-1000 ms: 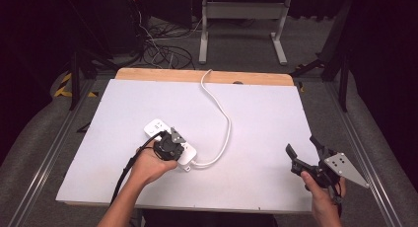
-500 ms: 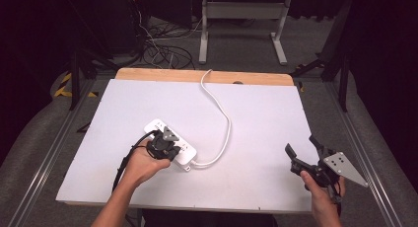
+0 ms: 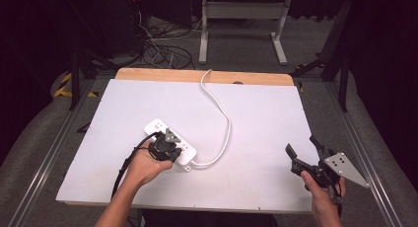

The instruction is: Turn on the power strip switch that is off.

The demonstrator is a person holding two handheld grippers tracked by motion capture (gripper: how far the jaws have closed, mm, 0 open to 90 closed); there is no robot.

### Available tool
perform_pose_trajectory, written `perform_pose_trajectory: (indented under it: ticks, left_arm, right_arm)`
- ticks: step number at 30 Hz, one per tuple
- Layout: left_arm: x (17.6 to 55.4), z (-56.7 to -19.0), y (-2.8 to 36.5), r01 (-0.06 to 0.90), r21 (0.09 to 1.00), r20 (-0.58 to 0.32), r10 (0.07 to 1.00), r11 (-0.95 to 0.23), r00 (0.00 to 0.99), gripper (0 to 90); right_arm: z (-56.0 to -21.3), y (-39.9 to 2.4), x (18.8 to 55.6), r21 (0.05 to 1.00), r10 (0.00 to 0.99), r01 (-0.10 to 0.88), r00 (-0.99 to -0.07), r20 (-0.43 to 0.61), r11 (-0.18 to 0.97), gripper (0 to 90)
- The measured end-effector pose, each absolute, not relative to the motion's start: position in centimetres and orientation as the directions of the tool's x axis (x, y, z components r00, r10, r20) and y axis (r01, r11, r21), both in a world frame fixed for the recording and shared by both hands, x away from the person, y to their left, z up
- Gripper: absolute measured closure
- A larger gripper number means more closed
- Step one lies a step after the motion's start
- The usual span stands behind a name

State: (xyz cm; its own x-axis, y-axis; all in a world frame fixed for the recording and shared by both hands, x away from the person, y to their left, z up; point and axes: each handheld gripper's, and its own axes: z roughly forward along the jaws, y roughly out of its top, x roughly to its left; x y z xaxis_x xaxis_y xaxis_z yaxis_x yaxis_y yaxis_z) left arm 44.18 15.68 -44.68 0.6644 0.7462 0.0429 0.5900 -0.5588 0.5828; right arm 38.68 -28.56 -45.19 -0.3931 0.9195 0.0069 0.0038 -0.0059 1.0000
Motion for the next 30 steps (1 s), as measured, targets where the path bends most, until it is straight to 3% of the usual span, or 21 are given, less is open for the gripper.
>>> perform_pose_trajectory:
  ticks: [25, 30]
  left_arm:
    - [44.74, -44.73, 16.01, 0.632, 0.566, -0.020, 0.758, -0.529, 0.652, 89.9]
    - [44.59, -44.73, 15.85, 0.626, 0.566, 0.000, 0.759, -0.537, 0.651, 89.9]
  right_arm:
    - [-45.16, -28.54, 38.67, 1.000, 0.918, 0.002, -0.397, 0.004, -0.004, 13.4]
    - [-45.17, -28.54, 38.67, 1.000, 0.917, 0.003, -0.398, 0.004, -0.004, 13.5]
